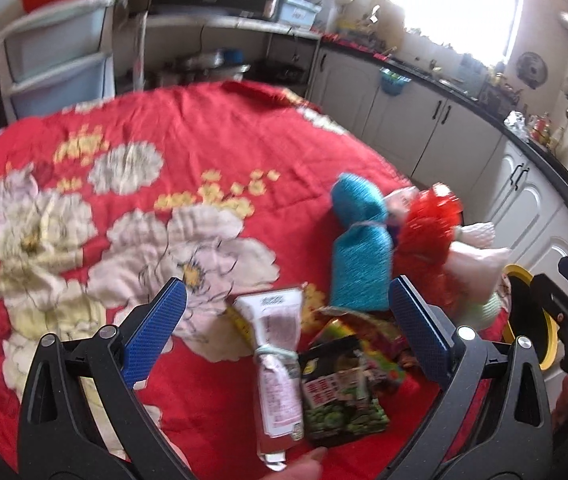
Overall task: Collect trash
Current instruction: 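Grasp the white paper packet with the left tool while the right tool grasps the white plastic bag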
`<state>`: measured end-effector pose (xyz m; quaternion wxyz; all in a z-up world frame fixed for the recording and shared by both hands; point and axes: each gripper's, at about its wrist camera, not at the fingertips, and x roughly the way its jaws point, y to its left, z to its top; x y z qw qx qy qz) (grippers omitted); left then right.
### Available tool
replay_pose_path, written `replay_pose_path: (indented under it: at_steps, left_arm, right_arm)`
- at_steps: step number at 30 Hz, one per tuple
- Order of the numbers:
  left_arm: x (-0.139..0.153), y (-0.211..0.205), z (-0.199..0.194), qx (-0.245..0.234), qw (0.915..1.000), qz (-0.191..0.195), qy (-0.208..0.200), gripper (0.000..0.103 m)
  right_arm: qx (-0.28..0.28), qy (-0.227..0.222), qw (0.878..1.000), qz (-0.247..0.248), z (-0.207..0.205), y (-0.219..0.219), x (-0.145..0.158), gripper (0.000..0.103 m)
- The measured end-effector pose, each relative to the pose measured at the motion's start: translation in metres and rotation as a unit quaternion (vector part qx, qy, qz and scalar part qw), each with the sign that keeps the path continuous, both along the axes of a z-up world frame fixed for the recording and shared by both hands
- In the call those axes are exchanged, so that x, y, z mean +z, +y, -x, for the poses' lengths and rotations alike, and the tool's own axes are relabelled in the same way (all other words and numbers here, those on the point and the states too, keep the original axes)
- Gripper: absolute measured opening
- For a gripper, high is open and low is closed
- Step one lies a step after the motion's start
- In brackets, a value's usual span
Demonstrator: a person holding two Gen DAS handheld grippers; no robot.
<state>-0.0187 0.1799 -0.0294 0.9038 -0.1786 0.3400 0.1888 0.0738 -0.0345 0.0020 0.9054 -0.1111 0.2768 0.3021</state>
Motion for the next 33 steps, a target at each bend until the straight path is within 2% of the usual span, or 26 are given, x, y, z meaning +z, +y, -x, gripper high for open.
replay_pose_path:
  at_steps: [5, 8, 9, 11, 14, 16, 19, 21, 27, 33]
  left_arm:
    - [-0.024, 0.019, -0.006, 0.006, 0.9974, 0.066, 0.027, 0.093]
    - [-0.036, 0.023, -0.013, 0.006, 0.9946, 0.091, 0.049, 0.093]
    - [-0.04, 0.023, -0.016, 0.003, 0.9933, 0.1, 0.058, 0.092]
    - [-0.042, 0.023, -0.019, -0.003, 0.9922, 0.108, 0.062, 0.089]
    - [-0.047, 0.023, -0.025, -0.004, 0.99, 0.118, 0.078, 0.073]
    - [-0.049, 0.022, -0.029, -0.01, 0.9891, 0.119, 0.086, 0.067]
    - [-0.051, 0.024, -0.03, -0.012, 0.9886, 0.121, 0.089, 0.05]
    - [-0.052, 0.029, -0.03, -0.013, 0.9874, 0.132, 0.086, 0.05]
    - [-0.039, 0.036, -0.02, -0.01, 0.9888, 0.136, 0.06, 0.049]
    - [-0.011, 0.04, -0.009, 0.001, 0.9947, 0.1, 0.024, 0.049]
  right_arm:
    - [0.022, 0.025, 0.999, 0.016, -0.016, 0.016, -0.012, 0.096]
    - [0.03, 0.036, 0.999, 0.017, -0.024, 0.021, -0.018, 0.095]
    - [0.032, 0.041, 0.998, 0.018, -0.027, 0.023, -0.02, 0.092]
    - [0.04, 0.058, 0.997, 0.018, -0.033, 0.025, -0.023, 0.076]
    - [0.051, 0.085, 0.995, 0.015, -0.04, 0.03, -0.03, 0.066]
    - [0.062, 0.1, 0.993, 0.016, -0.043, 0.031, -0.034, 0.058]
    - [0.072, 0.119, 0.99, 0.01, -0.045, 0.031, -0.037, 0.044]
    - [0.077, 0.129, 0.989, -0.004, -0.046, 0.027, -0.036, 0.036]
    - [0.072, 0.113, 0.99, -0.047, -0.042, 0.008, -0.017, 0.032]
    - [0.051, 0.082, 0.993, -0.07, -0.038, -0.012, 0.006, 0.032]
